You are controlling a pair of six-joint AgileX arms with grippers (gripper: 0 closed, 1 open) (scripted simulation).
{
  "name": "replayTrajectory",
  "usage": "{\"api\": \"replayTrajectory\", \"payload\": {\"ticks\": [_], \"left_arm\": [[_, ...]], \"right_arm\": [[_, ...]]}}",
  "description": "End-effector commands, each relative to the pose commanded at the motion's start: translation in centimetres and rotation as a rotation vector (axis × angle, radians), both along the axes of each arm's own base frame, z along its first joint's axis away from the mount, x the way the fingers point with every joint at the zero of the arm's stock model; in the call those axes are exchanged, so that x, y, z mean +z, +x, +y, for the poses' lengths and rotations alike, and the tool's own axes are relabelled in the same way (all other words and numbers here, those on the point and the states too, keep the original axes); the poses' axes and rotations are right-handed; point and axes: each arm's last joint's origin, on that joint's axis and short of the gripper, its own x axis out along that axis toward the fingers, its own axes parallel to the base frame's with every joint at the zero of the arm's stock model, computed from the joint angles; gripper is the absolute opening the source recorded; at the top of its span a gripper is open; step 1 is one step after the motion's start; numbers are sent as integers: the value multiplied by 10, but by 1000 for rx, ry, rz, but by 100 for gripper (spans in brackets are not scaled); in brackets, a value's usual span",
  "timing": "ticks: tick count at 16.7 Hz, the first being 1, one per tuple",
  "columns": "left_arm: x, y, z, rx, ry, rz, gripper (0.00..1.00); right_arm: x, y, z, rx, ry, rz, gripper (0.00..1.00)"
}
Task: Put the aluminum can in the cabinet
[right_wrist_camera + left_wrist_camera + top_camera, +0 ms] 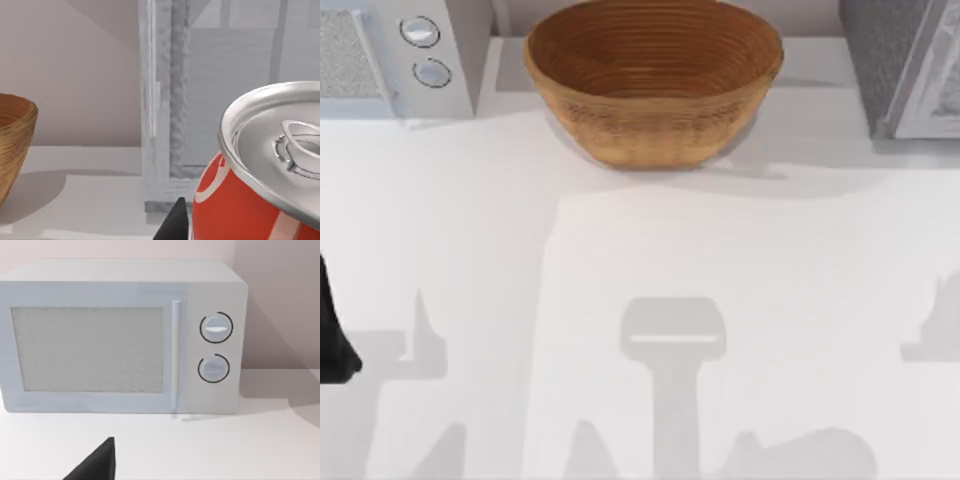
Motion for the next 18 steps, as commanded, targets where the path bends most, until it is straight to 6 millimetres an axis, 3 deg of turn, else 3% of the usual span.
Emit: {"api": "replayTrajectory", "payload": {"ticks": [6, 11, 14, 18], "left_arm": [[0, 0, 0, 0, 0, 0, 100], [0, 0, 0, 0, 0, 0, 100], [0, 0, 0, 0, 0, 0, 100], [0, 0, 0, 0, 0, 0, 100]], "right_arm": [[117, 17, 6, 0, -7, -15, 0], [217, 61, 17, -12, -8, -11, 0], [261, 94, 26, -17, -5, -5, 0], [296, 131, 39, -17, 0, 0, 0]]}}
